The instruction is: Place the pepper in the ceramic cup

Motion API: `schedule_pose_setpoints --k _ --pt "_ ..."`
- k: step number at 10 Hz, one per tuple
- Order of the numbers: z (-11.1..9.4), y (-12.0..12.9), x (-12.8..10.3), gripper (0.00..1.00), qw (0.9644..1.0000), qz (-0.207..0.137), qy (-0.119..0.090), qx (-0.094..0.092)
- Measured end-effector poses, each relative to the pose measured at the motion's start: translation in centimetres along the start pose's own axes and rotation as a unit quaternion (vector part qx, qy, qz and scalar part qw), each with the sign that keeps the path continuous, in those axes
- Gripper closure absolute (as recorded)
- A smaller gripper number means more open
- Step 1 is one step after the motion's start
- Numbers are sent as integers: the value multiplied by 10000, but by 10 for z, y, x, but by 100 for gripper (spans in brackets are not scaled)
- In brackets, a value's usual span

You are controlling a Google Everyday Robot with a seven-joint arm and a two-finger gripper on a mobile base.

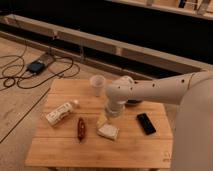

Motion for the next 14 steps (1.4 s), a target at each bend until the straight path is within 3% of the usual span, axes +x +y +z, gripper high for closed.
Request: schedule_pose_setpoints --k 6,11,14 --pt "0 3 -1 20 10000 -26 36 61" --pt "17 74 -28 20 9990 -291 37 350" --pt "35 118 -41 20 9987 -327 145 354"
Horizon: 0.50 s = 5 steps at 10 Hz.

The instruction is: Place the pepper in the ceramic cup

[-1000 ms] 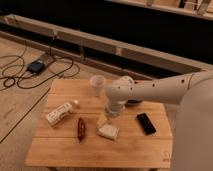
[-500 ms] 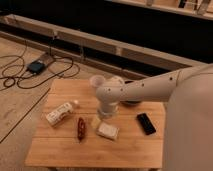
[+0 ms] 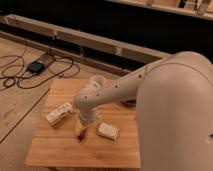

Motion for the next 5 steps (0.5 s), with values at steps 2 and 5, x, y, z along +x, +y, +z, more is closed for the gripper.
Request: schedule_pose_setpoints --k 2,5 --pt "11 20 -13 20 9999 -54 84 12" --pt "29 27 -38 20 9997 -152 136 107"
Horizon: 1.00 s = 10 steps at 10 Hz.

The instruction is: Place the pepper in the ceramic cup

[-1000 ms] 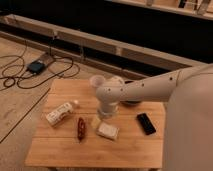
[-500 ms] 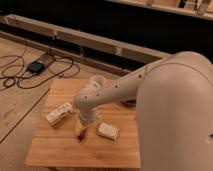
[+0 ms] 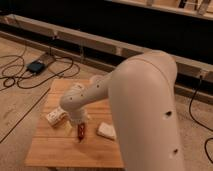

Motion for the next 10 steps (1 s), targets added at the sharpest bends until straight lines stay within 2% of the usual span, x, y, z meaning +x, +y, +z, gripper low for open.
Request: schedule_pose_setpoints --k 3,6,10 --pt "15 -17 -20 20 10000 -16 18 75" --pt "28 -27 -29 22 9999 -20 74 71" --pt "34 -35 -32 60 9998 -35 143 103"
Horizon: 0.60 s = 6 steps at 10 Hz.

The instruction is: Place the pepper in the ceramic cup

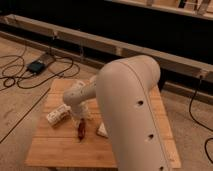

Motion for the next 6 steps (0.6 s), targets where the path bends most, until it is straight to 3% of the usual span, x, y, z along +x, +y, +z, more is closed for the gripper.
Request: schedule_pose_setpoints --k 4,6 --pt "-14 -4 7 98 9999 47 54 -71" --pt "-26 -7 12 100 9999 66 58 -86"
